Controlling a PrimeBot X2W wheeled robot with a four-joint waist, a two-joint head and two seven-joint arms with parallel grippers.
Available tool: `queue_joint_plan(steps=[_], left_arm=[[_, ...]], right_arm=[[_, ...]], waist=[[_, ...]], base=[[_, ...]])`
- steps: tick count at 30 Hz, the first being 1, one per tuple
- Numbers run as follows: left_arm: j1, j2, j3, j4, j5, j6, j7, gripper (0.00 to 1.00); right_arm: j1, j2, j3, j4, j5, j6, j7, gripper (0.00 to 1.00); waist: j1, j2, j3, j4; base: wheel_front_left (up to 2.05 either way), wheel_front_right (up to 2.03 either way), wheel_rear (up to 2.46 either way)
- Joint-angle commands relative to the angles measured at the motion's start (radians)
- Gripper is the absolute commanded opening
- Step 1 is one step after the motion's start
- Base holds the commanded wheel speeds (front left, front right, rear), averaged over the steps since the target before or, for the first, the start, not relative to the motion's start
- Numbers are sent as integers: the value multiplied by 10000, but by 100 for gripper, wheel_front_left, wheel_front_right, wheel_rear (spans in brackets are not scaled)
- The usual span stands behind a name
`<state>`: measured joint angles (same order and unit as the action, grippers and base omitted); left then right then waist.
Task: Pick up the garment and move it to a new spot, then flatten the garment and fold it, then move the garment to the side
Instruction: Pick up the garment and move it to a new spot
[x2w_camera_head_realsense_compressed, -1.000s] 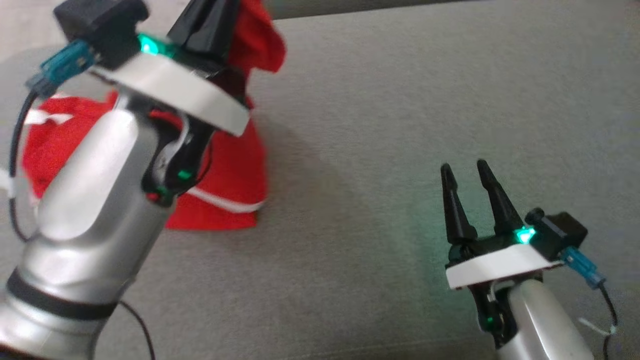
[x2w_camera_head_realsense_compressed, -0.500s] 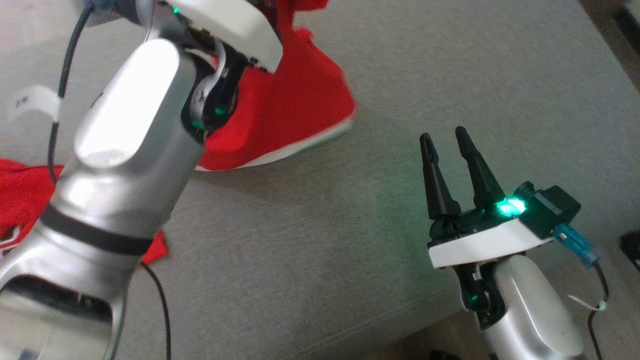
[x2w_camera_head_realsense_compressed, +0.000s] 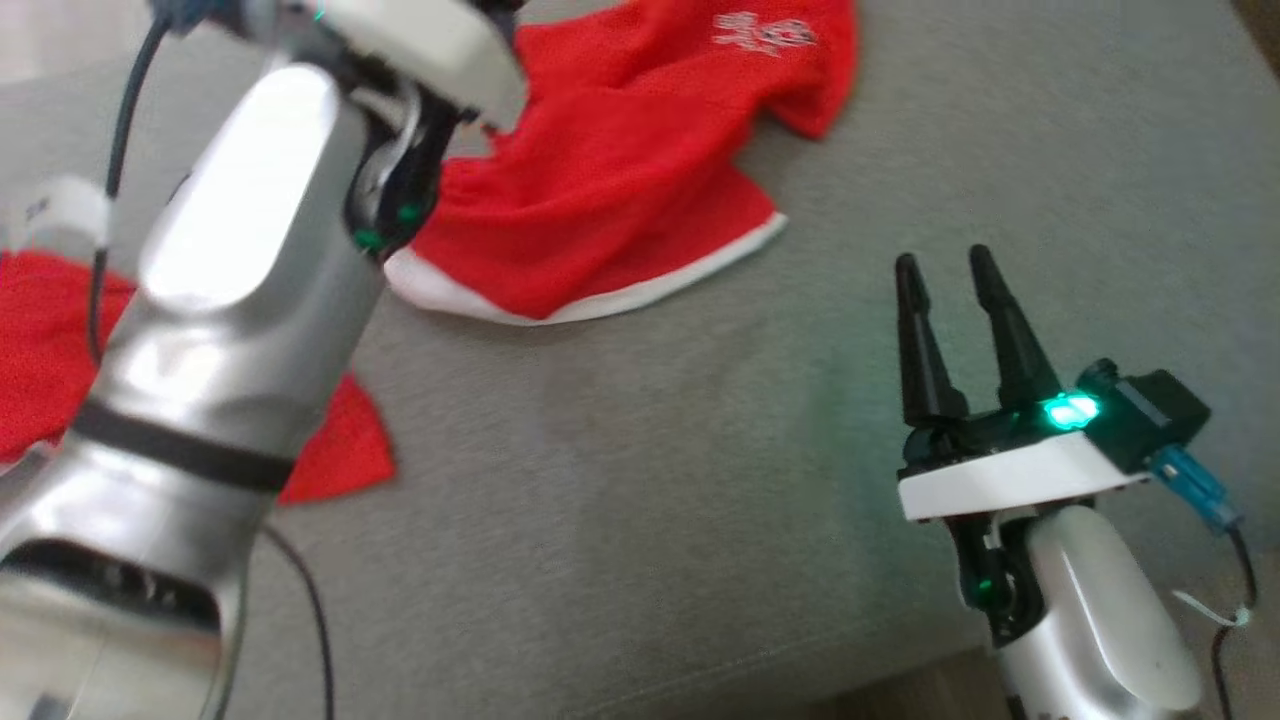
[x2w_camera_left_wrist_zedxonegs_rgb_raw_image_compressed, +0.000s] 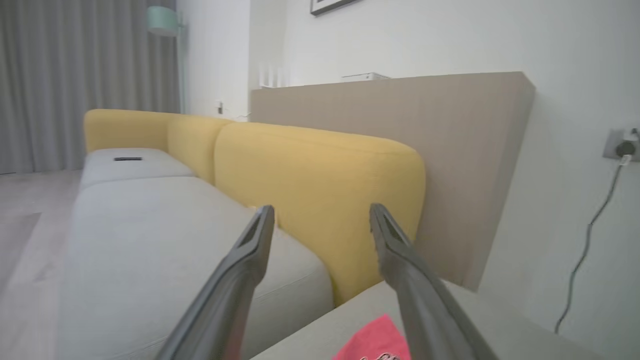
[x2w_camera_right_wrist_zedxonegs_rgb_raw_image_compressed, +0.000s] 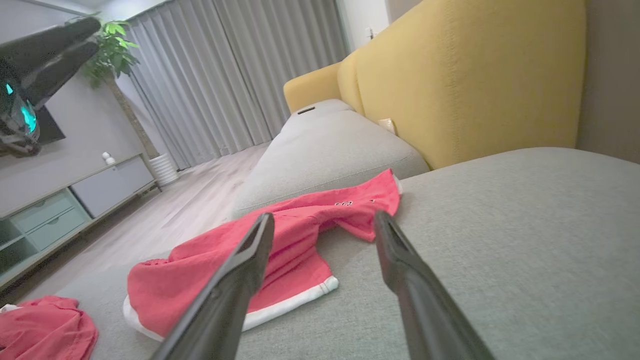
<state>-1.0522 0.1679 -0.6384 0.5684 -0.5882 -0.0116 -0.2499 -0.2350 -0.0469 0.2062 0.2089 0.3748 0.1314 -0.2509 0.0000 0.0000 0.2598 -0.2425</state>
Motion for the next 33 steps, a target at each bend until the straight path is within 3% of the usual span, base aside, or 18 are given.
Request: queue_joint_plan(steps=[1, 9, 16, 23, 33], left_arm=[[0, 468, 413, -442, 145, -37, -107, 100], [3031, 1311, 1578, -2650, 1283, 232, -116, 100], [5536, 1224, 2531, -4094, 1918, 396, -117, 100], [7742, 386, 3597, -4995, 2592, 254, -117, 100], [9349, -770, 4676, -5709, 3697, -419, -118, 100]], right_arm=[[-39, -33, 105, -256, -127, -7, -109, 100], [288, -33, -632, -168, -690, -7, -109, 100], [566, -33, -1011, -241, -953, -7, -109, 100], [924, -33, -1166, -308, -1073, -7, -109, 100], [1395, -33, -1173, -409, -1017, -7, -109, 100]], waist=[[0, 0, -299, 615], [0, 0, -923, 1850], [0, 0, -1237, 2467], [0, 0, -1577, 2828], [0, 0, -1848, 2952]], base=[[0, 0, 0], [0, 0, 0], [0, 0, 0], [0, 0, 0], [0, 0, 0]])
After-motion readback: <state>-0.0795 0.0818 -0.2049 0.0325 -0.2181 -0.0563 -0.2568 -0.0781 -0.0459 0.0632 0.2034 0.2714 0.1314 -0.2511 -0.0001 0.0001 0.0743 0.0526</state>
